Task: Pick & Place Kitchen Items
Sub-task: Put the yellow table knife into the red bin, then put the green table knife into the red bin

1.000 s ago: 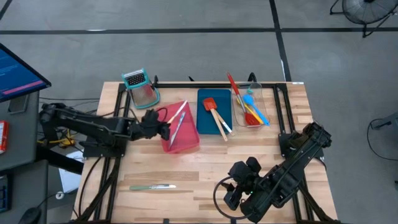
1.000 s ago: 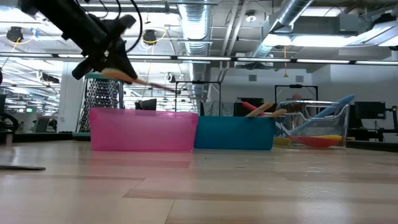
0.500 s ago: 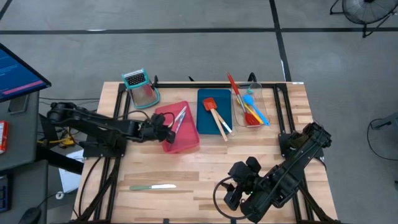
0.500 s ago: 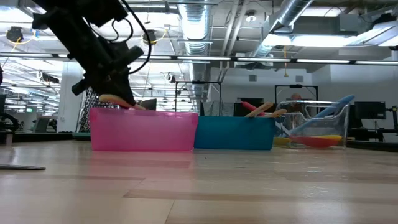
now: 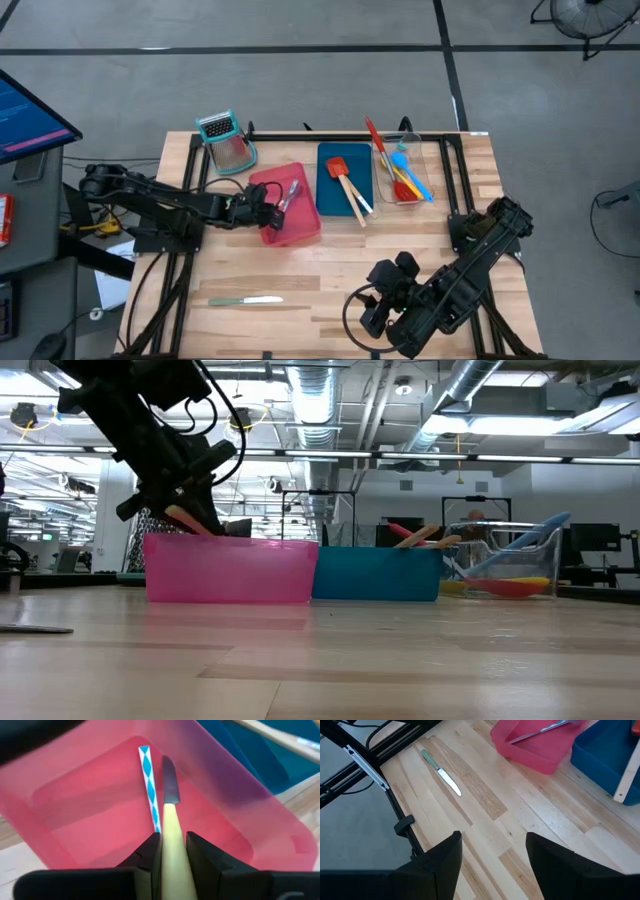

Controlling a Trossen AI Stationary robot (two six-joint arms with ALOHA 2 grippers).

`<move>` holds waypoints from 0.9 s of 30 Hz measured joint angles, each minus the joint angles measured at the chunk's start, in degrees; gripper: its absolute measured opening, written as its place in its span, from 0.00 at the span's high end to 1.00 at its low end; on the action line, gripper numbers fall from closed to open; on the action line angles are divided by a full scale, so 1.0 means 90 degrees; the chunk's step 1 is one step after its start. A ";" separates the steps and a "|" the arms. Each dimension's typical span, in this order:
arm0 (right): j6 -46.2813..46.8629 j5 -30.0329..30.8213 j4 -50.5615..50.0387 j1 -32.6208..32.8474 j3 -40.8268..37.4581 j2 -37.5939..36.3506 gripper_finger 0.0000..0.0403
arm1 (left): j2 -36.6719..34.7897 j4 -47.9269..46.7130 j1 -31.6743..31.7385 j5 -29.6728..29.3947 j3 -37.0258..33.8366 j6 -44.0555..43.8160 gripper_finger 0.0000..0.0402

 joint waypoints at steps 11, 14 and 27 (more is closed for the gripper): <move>0.0005 -0.0001 0.0001 0.0000 0.0000 0.0000 0.46 | 0.0000 0.0030 -0.0002 0.0015 -0.0001 -0.0059 0.79; 0.0005 -0.0001 0.0000 0.0000 0.0001 0.0000 0.46 | -0.0025 0.0051 0.0000 0.0440 -0.0001 0.0200 0.78; -0.0270 -0.0001 0.0000 -0.0007 0.0001 0.0000 0.46 | -0.2746 0.0150 -0.1248 0.5362 -0.0006 0.1765 0.67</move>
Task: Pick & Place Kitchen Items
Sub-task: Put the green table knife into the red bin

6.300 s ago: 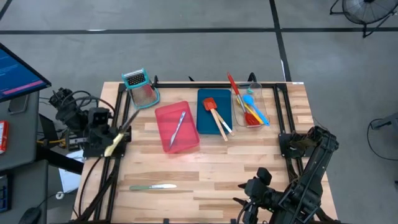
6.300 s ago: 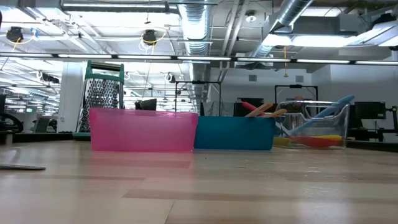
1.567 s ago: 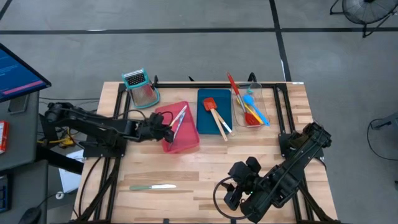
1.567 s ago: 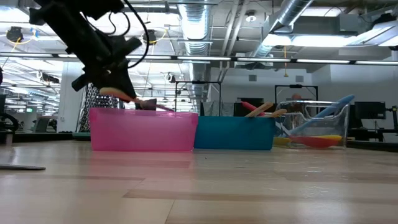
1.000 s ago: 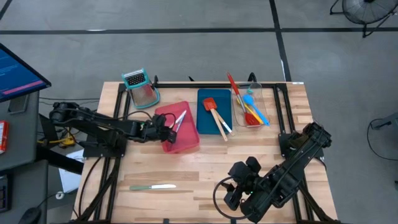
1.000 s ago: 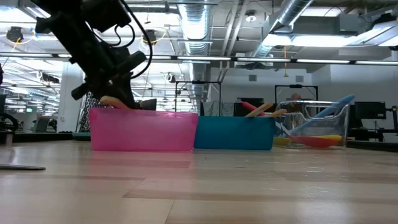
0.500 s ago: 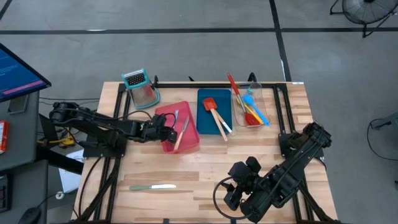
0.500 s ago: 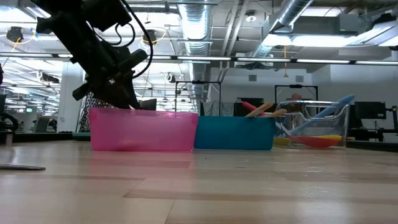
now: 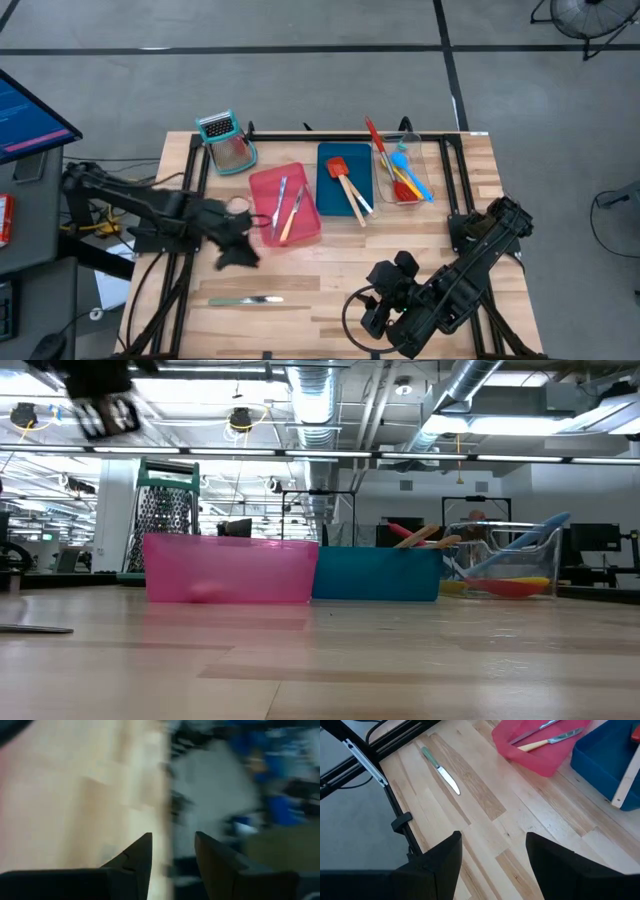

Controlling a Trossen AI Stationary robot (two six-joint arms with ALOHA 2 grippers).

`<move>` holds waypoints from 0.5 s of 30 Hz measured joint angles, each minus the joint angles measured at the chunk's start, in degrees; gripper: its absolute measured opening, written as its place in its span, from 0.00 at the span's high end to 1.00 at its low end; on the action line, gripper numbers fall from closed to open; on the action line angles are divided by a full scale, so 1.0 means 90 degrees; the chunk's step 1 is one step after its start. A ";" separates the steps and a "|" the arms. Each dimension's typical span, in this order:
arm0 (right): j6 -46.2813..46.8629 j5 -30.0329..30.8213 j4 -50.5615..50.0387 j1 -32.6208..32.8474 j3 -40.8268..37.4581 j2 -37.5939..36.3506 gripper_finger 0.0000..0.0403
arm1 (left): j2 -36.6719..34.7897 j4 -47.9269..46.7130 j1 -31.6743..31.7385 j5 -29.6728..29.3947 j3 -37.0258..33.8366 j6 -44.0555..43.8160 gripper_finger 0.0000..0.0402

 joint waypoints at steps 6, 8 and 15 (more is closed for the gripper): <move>0.0000 0.0000 0.0002 0.0000 0.0000 0.0000 0.46 | -0.0953 0.1121 -0.1819 -0.0061 0.0000 -0.1755 0.68; 0.0000 0.0000 0.0002 0.0000 0.0000 0.0000 0.46 | -0.1013 0.1949 -0.2466 -0.0680 0.0000 -0.2109 0.68; 0.0000 0.0000 0.0007 0.0000 0.0000 0.0000 0.46 | -0.0538 0.4214 -0.3863 -0.3336 0.0002 -0.2044 0.69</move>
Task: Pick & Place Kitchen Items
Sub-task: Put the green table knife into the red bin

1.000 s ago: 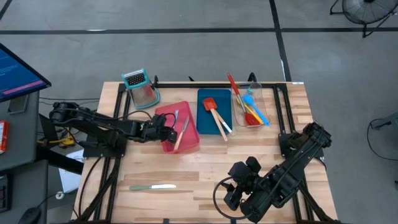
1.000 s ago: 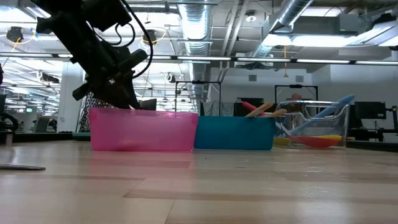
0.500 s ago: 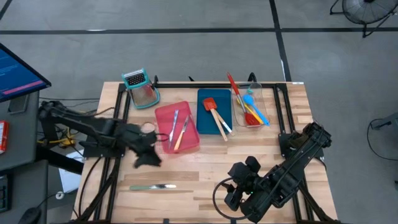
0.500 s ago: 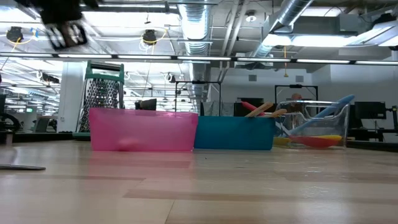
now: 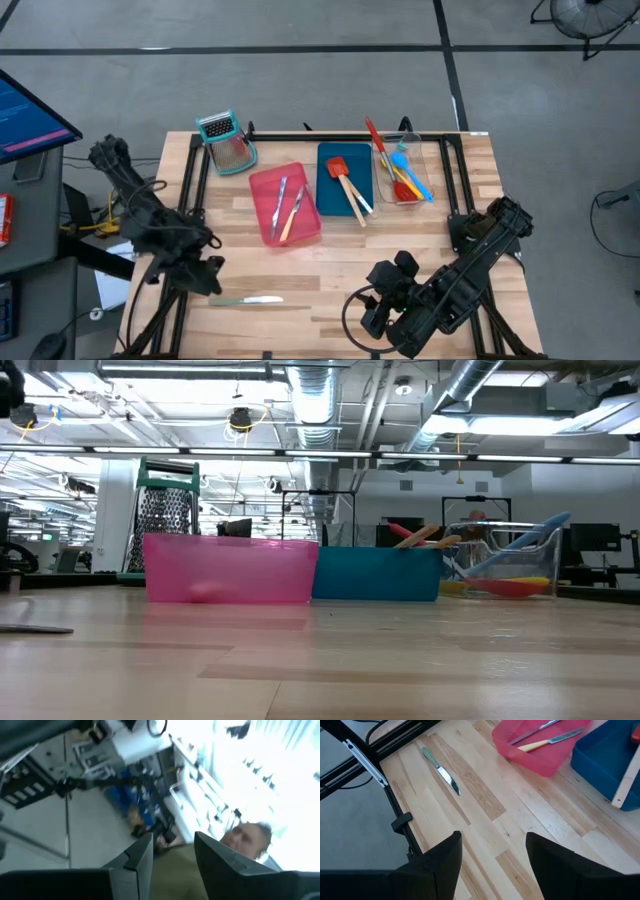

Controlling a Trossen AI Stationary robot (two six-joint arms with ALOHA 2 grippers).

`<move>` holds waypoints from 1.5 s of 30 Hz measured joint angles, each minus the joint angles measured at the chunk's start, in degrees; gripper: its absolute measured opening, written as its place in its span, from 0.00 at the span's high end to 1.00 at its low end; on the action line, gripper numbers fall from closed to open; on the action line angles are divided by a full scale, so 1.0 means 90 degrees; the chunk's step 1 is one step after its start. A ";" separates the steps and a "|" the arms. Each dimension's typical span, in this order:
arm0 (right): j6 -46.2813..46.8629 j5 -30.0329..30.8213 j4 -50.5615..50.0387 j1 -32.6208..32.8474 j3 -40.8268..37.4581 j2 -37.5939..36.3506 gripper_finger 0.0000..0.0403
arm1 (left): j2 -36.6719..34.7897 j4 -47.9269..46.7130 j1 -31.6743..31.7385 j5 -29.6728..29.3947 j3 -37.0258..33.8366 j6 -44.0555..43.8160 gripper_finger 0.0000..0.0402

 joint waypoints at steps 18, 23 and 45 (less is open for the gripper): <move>-0.4310 0.0294 0.2249 -0.0266 0.0397 -0.0251 0.46 | 0.1270 0.3313 0.0242 -0.0110 0.1200 0.1675 0.69; -0.5923 0.0342 0.2353 -0.0617 0.0648 -0.1163 0.46 | 0.0683 0.1447 0.0480 -0.0107 0.1598 0.2698 0.69; -0.7218 -0.0097 0.5816 -0.0929 -0.5618 -0.6640 0.52 | -0.0517 -0.2927 0.0647 -0.2873 0.1668 0.3669 0.69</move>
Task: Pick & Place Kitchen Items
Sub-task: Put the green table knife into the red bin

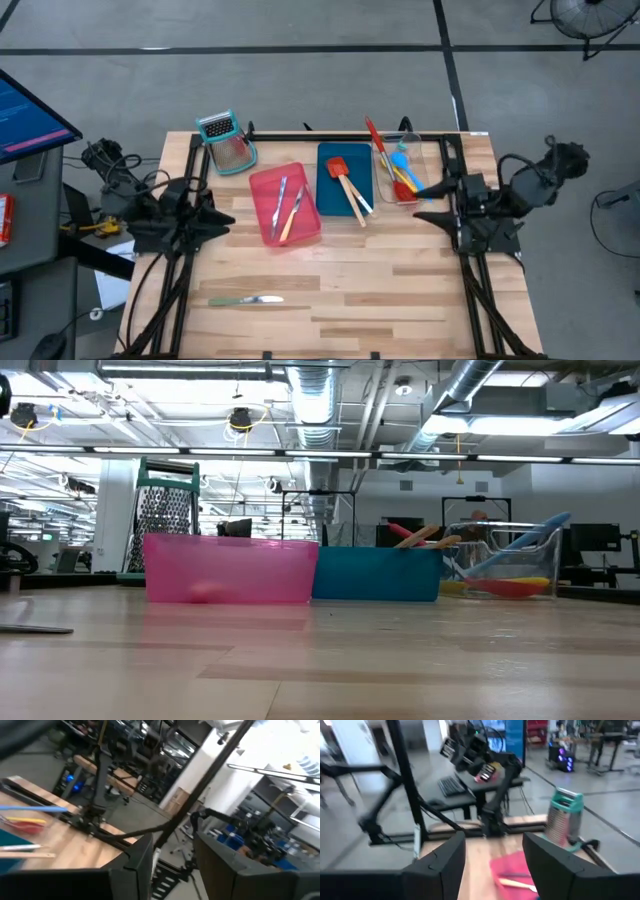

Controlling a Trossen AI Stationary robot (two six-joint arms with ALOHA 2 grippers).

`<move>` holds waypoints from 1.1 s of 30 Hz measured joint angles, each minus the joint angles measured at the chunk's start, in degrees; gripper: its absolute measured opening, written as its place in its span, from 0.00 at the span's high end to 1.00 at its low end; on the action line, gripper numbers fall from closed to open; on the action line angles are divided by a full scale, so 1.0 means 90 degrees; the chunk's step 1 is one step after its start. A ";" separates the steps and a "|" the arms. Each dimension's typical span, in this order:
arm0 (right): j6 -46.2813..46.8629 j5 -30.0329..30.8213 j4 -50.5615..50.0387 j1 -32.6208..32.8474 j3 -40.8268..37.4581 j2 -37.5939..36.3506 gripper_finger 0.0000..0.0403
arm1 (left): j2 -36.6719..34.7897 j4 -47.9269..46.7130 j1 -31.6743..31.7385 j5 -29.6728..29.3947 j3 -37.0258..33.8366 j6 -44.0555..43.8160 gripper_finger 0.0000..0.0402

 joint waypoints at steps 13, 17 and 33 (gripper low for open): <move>0.0051 -0.0646 0.4317 -0.0003 -0.4340 -0.1647 0.53 | 0.0000 -0.0533 0.0000 -0.0874 0.0000 0.0213 0.69; 0.0054 -0.0702 0.4797 -0.0008 -0.5045 -0.2125 0.54 | 0.0000 -0.0606 0.0000 -0.1209 -0.0057 0.0208 0.69; 0.0603 -0.1460 0.2096 0.0013 -0.5240 -0.5236 0.56 | 0.0002 -0.0590 0.0000 -0.1561 -0.0548 -0.0204 0.69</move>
